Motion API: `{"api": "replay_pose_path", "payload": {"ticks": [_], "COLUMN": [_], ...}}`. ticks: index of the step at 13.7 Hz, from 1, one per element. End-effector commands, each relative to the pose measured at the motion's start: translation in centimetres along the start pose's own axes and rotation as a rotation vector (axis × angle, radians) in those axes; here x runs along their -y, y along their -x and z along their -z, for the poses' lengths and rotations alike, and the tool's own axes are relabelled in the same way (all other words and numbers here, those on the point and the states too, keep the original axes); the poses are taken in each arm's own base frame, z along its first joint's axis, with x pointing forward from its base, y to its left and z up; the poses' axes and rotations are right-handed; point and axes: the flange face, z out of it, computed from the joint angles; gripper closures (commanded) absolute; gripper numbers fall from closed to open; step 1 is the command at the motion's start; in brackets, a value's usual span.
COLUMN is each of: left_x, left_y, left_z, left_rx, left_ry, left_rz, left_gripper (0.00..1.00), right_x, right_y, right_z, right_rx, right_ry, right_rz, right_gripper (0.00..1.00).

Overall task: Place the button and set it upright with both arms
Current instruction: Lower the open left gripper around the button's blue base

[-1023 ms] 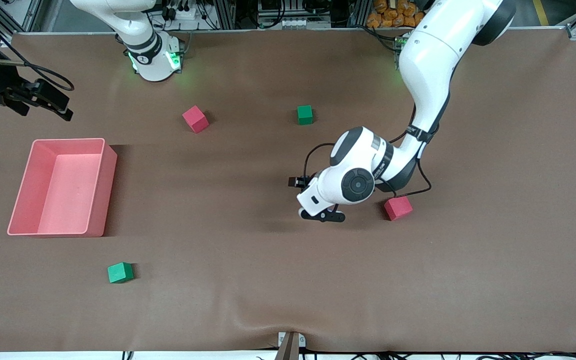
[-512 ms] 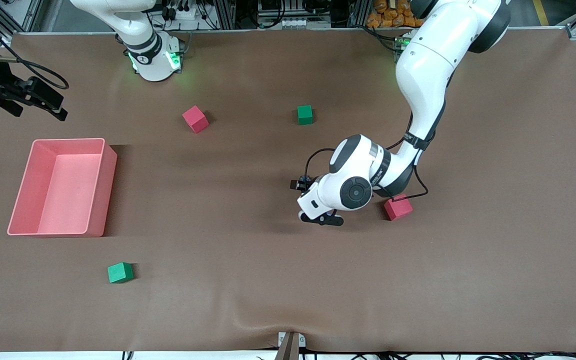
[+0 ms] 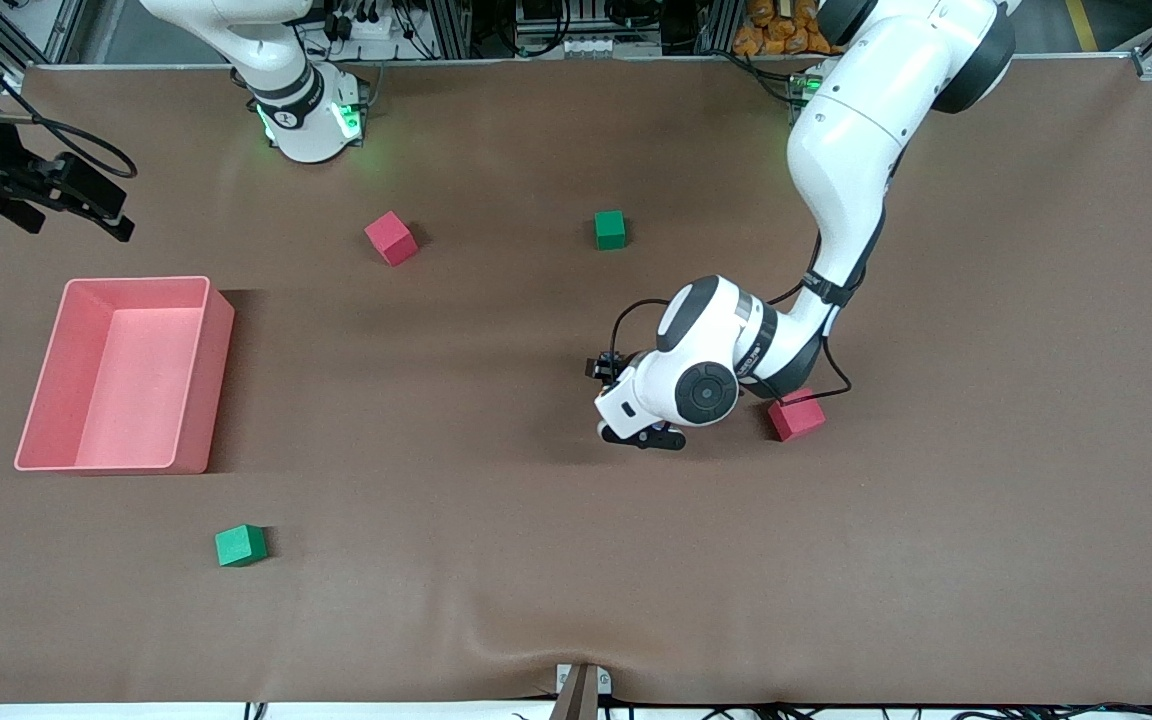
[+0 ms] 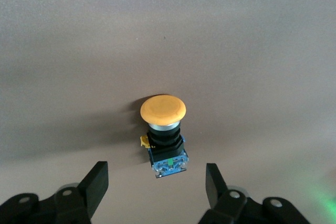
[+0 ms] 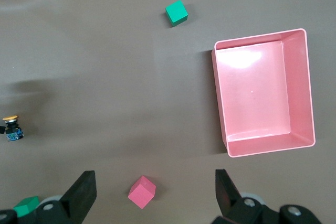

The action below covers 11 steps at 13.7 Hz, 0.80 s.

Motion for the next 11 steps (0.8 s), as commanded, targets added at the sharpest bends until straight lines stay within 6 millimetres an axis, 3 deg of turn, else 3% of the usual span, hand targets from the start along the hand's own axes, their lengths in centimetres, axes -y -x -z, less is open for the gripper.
{"api": "replay_pose_path", "payload": {"ticks": [1, 5, 11], "left_x": [-0.4, -1.4, -1.0], "left_y": [-0.3, -0.2, -0.5], "left_z": [-0.5, -1.6, -2.3], "left_rx": [0.008, 0.008, 0.007], "left_ry": [-0.011, -0.01, -0.016], "left_rz": [-0.009, 0.064, 0.074], "left_gripper": [0.19, 0.23, 0.25], "right_x": [-0.4, -0.5, -0.4], "right_y": [-0.2, -0.2, -0.2], "right_z": [0.4, 0.4, 0.4], "right_rx": [-0.01, -0.01, -0.01], "right_ry": [0.008, 0.008, 0.008], "right_rz": [0.009, 0.009, 0.009], "right_gripper": [0.0, 0.0, 0.0]}}
